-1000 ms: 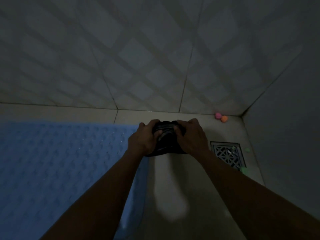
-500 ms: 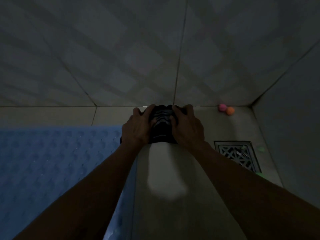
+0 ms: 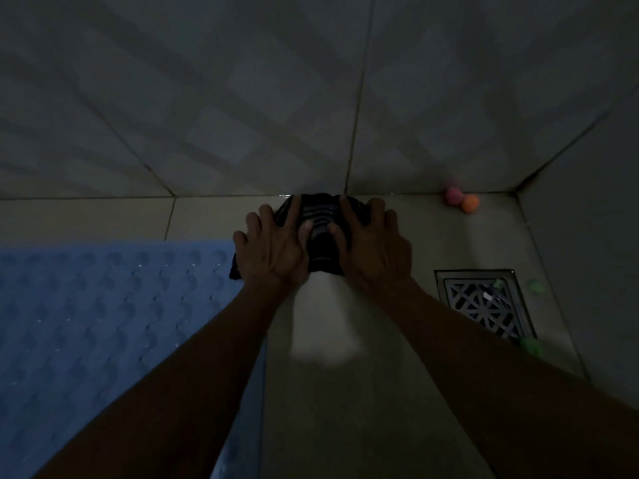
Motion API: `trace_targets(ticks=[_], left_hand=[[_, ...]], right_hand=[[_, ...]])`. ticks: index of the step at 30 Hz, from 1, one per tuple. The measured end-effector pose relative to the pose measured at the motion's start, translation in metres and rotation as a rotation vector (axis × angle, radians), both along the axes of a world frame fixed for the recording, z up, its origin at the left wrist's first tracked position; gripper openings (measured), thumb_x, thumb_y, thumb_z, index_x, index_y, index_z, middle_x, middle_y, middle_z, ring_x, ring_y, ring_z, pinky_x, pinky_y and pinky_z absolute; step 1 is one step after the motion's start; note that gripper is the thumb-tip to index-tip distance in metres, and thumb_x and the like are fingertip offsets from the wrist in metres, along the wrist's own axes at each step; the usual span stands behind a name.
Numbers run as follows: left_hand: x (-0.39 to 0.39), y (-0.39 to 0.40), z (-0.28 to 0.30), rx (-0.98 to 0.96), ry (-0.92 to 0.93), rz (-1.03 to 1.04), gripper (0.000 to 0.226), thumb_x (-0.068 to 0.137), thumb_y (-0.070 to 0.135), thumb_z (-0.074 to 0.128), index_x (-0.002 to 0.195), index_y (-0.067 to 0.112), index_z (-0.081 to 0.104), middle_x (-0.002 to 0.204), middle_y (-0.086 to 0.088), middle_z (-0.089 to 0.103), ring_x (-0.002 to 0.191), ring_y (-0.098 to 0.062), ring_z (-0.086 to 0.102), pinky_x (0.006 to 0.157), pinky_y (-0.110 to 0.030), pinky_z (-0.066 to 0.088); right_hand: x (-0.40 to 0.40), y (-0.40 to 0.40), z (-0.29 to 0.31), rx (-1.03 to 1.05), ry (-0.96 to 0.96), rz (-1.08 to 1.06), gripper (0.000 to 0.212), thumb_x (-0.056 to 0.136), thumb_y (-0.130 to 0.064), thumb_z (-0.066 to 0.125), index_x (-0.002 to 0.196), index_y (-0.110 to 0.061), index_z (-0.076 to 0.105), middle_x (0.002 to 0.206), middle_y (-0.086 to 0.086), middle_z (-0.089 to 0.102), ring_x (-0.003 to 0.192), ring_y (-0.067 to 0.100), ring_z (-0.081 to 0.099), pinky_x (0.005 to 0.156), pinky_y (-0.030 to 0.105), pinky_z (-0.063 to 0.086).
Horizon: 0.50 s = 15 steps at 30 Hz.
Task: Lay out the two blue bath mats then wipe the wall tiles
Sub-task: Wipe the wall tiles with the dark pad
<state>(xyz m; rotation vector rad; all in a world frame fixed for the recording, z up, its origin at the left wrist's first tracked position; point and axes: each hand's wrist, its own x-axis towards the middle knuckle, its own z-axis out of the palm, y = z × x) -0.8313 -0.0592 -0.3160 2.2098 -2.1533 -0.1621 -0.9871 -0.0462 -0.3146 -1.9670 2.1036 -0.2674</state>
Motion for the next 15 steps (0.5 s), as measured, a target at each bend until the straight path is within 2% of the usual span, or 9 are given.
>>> trace_targets(ticks=[3, 8, 13, 15], left_hand=[[0.0, -0.002, -0.003, -0.01, -0.025, 0.006, 0.058, 0.104, 0.056, 0.016, 0.158, 0.036, 0.015, 0.132, -0.014, 0.044, 0.115, -0.033, 0.043, 0.09, -0.047, 0.036], [0.002, -0.008, -0.003, -0.011, -0.028, 0.03, 0.06, 0.102, 0.06, 0.018, 0.158, 0.036, 0.019, 0.134, -0.016, 0.045, 0.114, -0.036, 0.047, 0.088, -0.045, 0.037], [0.0, -0.005, 0.006, 0.047, -0.071, 0.023, 0.061, 0.102, 0.062, 0.02, 0.158, 0.036, 0.018, 0.135, -0.016, 0.044, 0.11, -0.036, 0.051, 0.085, -0.043, 0.039], [0.0, -0.002, 0.011, 0.072, -0.094, 0.005, 0.063, 0.102, 0.062, 0.021, 0.158, 0.035, 0.017, 0.135, -0.015, 0.044, 0.107, -0.036, 0.053, 0.078, -0.04, 0.037]], right_hand=[[-0.001, 0.0, -0.003, 0.011, 0.04, -0.006, 0.065, 0.101, -0.064, 0.027, 0.159, -0.035, 0.018, 0.151, 0.011, 0.028, 0.13, 0.035, 0.035, 0.076, 0.041, 0.042], [-0.002, -0.008, 0.0, 0.087, 0.035, -0.004, 0.071, 0.099, -0.069, 0.027, 0.16, -0.036, 0.011, 0.162, 0.012, 0.016, 0.134, 0.039, 0.035, 0.095, 0.048, 0.043], [-0.002, -0.004, 0.004, 0.149, 0.034, -0.009, 0.073, 0.097, -0.071, 0.026, 0.16, -0.039, 0.006, 0.163, 0.014, 0.013, 0.125, 0.042, 0.047, 0.096, 0.045, 0.042], [-0.001, 0.001, 0.008, 0.17, 0.058, 0.006, 0.073, 0.097, -0.071, 0.025, 0.16, -0.04, 0.004, 0.163, 0.016, 0.015, 0.118, 0.041, 0.053, 0.092, 0.043, 0.044]])
